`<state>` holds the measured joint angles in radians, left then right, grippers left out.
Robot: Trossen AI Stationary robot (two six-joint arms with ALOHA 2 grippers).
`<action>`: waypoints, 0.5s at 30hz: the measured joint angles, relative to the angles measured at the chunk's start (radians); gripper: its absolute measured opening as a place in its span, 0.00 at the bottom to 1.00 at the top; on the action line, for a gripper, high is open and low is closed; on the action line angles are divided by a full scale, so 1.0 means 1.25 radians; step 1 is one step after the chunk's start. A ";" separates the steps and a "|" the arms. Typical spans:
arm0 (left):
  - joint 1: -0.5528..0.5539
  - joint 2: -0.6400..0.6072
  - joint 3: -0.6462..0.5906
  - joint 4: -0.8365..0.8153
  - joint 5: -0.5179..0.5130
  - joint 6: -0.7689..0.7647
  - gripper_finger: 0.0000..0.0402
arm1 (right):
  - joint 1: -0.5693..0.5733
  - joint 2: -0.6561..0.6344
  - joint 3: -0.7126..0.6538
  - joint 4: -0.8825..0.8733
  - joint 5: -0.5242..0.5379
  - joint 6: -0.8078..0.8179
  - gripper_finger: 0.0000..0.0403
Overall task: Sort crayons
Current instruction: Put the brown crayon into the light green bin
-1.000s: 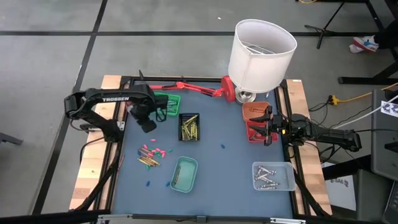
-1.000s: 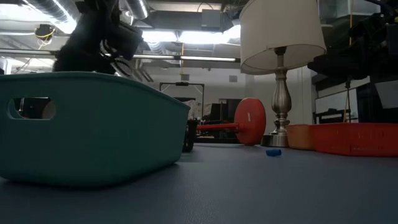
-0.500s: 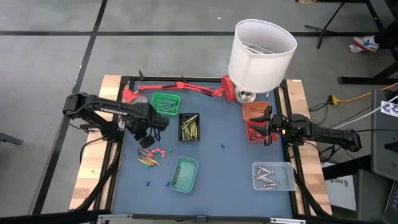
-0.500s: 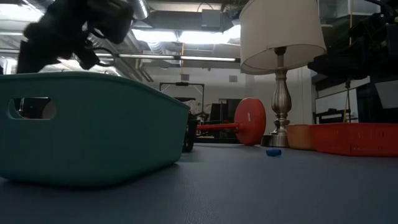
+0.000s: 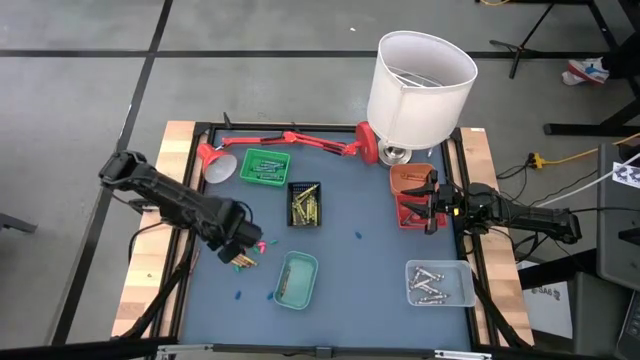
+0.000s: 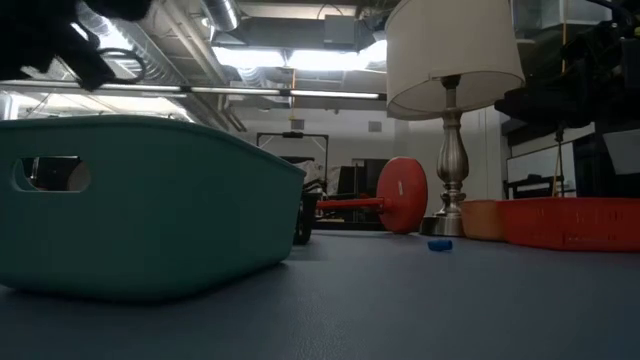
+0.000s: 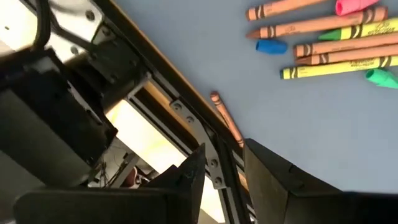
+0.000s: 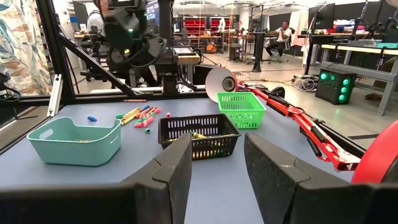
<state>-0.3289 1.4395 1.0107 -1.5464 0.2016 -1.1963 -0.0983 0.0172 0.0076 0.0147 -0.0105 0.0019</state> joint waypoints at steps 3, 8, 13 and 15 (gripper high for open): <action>-0.046 0.000 -0.006 0.015 0.000 -0.057 0.23 | 0.000 0.000 0.000 0.000 0.000 0.000 0.37; -0.110 0.000 -0.047 0.053 0.000 -0.121 0.23 | 0.000 0.000 0.000 0.000 0.000 0.000 0.37; -0.145 0.000 -0.112 0.120 0.003 -0.152 0.23 | 0.000 0.000 0.000 0.000 0.000 0.000 0.37; -0.153 0.000 -0.141 0.158 0.003 -0.153 0.23 | 0.000 0.000 0.000 0.000 0.000 0.000 0.37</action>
<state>-0.5202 1.4395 0.8346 -1.3484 0.2052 -1.3881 -0.0985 0.0170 0.0074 0.0147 -0.0105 0.0018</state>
